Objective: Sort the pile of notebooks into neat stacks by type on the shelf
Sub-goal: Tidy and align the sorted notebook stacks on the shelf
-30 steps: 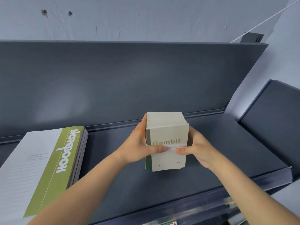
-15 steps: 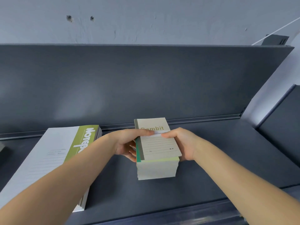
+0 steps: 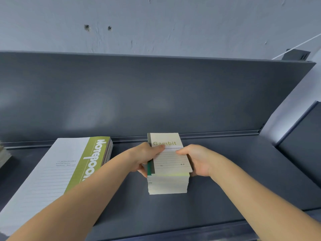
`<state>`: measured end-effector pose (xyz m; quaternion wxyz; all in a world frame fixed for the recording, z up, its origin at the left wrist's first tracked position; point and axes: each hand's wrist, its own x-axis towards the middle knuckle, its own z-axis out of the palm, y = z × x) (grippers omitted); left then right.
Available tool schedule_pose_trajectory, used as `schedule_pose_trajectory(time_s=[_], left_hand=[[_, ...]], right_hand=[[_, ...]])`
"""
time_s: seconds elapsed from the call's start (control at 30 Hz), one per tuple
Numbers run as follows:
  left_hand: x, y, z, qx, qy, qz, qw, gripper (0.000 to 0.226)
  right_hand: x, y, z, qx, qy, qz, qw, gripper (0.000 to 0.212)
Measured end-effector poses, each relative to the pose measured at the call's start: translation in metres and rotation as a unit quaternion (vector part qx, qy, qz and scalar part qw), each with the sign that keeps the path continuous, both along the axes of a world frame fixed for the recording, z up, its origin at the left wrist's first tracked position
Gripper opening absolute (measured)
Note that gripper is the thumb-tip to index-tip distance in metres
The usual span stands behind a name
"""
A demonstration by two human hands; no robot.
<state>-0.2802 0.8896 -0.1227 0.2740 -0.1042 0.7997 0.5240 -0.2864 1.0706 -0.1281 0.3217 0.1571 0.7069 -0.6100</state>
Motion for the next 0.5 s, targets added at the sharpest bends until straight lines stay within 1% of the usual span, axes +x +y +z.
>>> schedule_pose_trajectory(time_s=[0.07,0.1,0.17,0.2,0.3,0.37,0.43,0.5], left_hand=[[0.006,0.000,-0.002,0.016,0.016,0.028,0.999,0.038],[0.011,-0.001,-0.003,0.024,0.026,0.034,0.999,0.035],[0.021,-0.004,-0.006,0.020,0.040,0.018,0.999,0.024],[0.026,-0.005,-0.008,0.003,0.048,-0.001,0.999,0.022],[0.035,-0.008,-0.009,-0.089,0.085,-0.040,0.992,0.034],[0.036,-0.008,-0.006,-0.164,0.132,-0.051,0.976,0.040],[0.037,-0.005,0.000,-0.225,0.164,-0.064,0.958,0.038],[0.040,-0.001,0.006,-0.263,0.164,-0.079,0.947,0.032]], right_hand=[[0.005,0.001,0.001,-0.011,0.016,-0.001,1.000,0.029],[0.008,0.001,0.003,-0.017,0.028,0.003,0.999,0.029],[0.013,0.000,0.003,-0.011,0.055,0.022,0.998,0.030],[0.016,-0.002,0.003,0.012,0.071,0.036,0.997,0.030],[0.024,-0.007,0.004,0.117,0.123,0.086,0.982,0.032],[0.028,-0.007,0.007,0.157,0.147,0.112,0.970,0.032],[0.031,-0.006,0.010,0.180,0.162,0.126,0.962,0.031],[0.033,-0.005,0.012,0.202,0.167,0.132,0.956,0.031]])
